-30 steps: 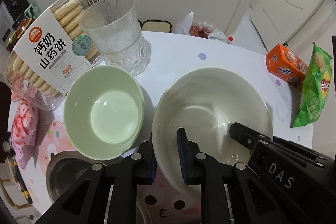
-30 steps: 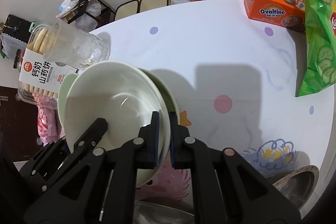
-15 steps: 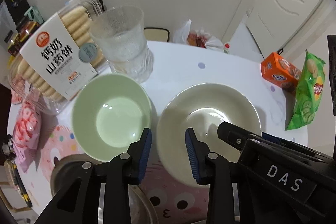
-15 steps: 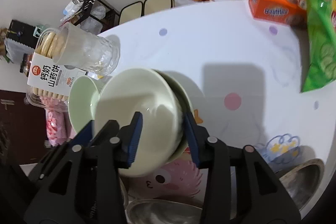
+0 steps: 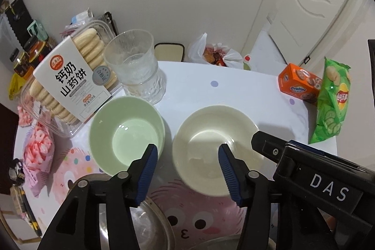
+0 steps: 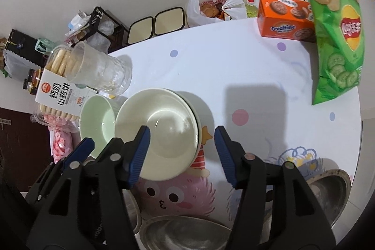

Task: Organize plates and bowls
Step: 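Open the right gripper to release the bowl and lift away, then close the right gripper on the rim of the stacked bowls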

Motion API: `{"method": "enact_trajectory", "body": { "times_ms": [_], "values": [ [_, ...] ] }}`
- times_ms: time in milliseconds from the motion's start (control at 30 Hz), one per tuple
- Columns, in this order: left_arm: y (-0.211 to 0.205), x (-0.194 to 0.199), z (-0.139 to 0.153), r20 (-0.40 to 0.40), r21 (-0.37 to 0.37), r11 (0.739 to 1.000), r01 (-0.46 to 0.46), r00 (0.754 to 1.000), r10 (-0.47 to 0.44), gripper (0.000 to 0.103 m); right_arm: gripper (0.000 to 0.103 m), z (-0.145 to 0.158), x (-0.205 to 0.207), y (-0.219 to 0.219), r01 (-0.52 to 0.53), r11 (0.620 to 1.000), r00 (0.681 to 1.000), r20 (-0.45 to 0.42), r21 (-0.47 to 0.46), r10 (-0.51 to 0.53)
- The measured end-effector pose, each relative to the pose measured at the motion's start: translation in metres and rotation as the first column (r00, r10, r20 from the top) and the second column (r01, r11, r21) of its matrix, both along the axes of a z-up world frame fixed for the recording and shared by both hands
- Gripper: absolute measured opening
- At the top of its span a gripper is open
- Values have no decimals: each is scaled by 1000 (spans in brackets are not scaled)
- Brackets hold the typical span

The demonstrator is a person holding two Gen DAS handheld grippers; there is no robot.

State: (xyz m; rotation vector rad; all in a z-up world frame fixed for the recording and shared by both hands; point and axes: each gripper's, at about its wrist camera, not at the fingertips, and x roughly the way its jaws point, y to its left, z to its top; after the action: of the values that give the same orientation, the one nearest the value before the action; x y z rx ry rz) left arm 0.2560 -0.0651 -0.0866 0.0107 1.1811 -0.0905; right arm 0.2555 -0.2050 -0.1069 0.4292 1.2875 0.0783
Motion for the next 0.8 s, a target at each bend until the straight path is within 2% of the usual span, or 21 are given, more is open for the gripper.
{"method": "enact_trajectory", "body": {
  "times_ms": [233,400,800],
  "values": [
    [-5,-11,10,12,8,1000,5,1000,-5,68,66,13,-11,1,9,1000,1000,21,-25,-9],
    [-5,-17,13,6,-1,1000,8,1000,-8,70,67,16,-19,-2,21,1000,1000,19,-21,-20],
    [4,-24,-7,-59,-5,1000,-27,998,27,72,68,12,-25,-6,46,999,999,8,-21,-46]
  ]
}}
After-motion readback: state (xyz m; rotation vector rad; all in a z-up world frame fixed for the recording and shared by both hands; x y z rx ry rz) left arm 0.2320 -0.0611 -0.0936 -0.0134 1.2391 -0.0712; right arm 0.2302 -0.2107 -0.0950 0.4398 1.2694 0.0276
